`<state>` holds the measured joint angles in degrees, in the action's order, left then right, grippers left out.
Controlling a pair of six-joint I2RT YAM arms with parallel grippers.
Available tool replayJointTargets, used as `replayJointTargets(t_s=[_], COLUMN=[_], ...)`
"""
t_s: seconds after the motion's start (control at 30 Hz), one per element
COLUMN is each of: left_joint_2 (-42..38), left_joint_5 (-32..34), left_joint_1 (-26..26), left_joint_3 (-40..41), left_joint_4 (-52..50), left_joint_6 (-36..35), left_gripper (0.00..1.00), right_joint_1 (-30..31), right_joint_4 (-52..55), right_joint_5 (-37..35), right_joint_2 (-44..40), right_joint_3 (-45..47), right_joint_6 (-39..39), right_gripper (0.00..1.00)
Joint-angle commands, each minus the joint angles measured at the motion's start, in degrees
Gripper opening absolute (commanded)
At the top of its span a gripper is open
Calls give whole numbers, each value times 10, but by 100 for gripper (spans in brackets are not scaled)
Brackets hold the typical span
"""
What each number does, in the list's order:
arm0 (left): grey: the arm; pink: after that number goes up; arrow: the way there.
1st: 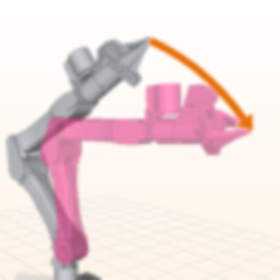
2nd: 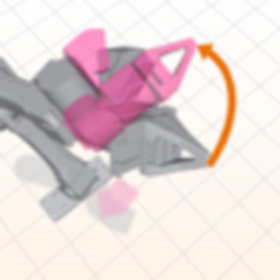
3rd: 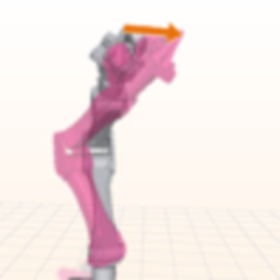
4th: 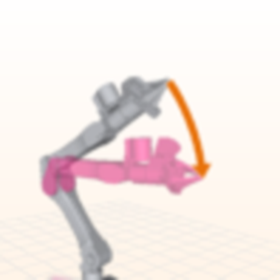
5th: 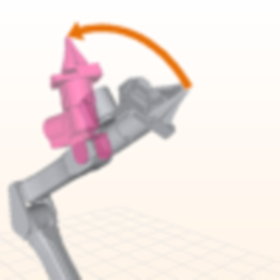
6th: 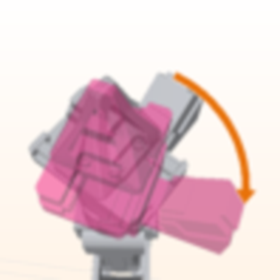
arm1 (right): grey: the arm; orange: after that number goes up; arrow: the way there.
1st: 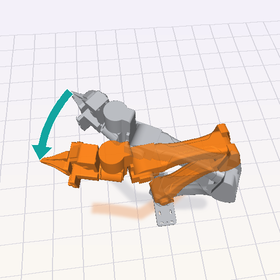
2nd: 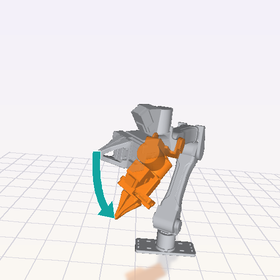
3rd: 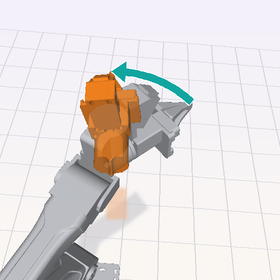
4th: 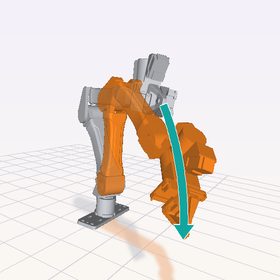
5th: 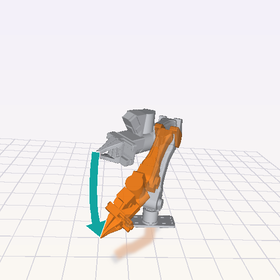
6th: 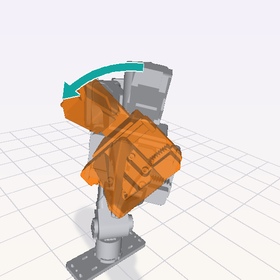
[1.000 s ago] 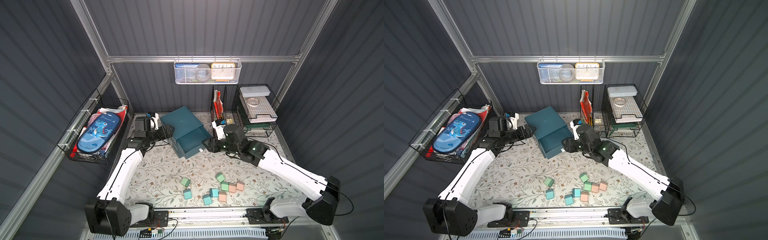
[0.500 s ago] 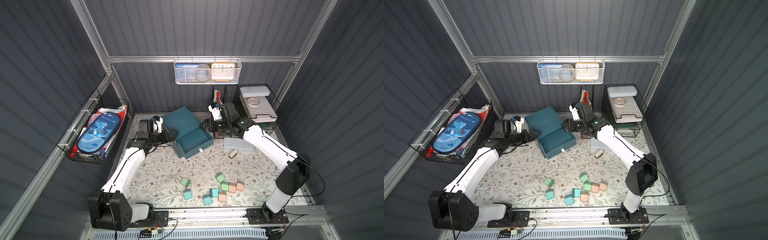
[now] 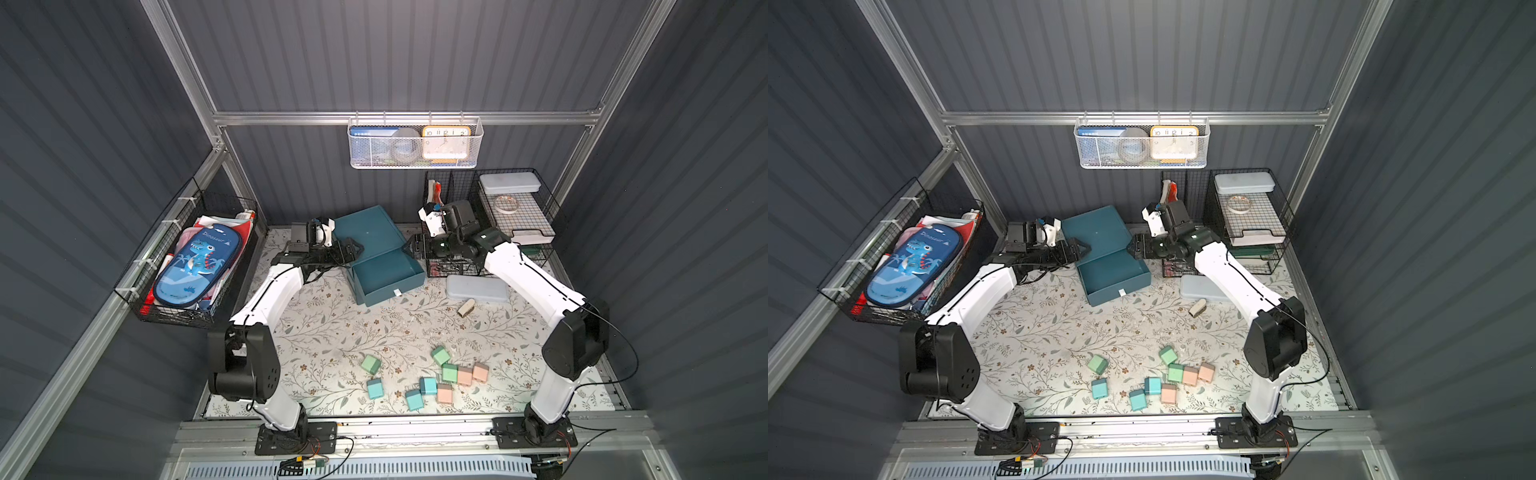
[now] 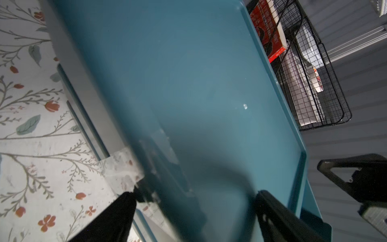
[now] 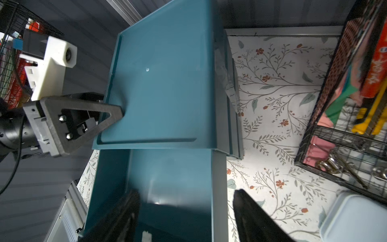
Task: Place the plugs into the drawer by color
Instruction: Adjust the storage box at the center of the board, then pick up the plug from the center of the board.
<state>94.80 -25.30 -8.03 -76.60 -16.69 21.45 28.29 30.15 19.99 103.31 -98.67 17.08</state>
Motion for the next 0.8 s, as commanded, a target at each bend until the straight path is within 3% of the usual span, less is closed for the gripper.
replayJointTargets(t_s=[0.0, 0.27, 0.5, 0.77], left_joint_2=[40, 106, 67, -24], left_joint_5=[-13, -26, -23, 59], left_joint_1=[-1, -1, -1, -1], left_joint_3=[-39, -144, -113, -52], left_joint_4=[8, -1, -10, -11], left_joint_6=[19, 32, 28, 5], left_gripper=[94, 93, 93, 94], right_joint_1=[-4, -10, -11, -3], right_joint_4=[20, 22, 27, 76], right_joint_5=[9, 2, 4, -139], right_joint_2=[-10, -9, -22, -182], right_joint_3=[-12, -6, 7, 150], right_joint_6=[0, 1, 1, 2], right_gripper=[75, 75, 74, 71])
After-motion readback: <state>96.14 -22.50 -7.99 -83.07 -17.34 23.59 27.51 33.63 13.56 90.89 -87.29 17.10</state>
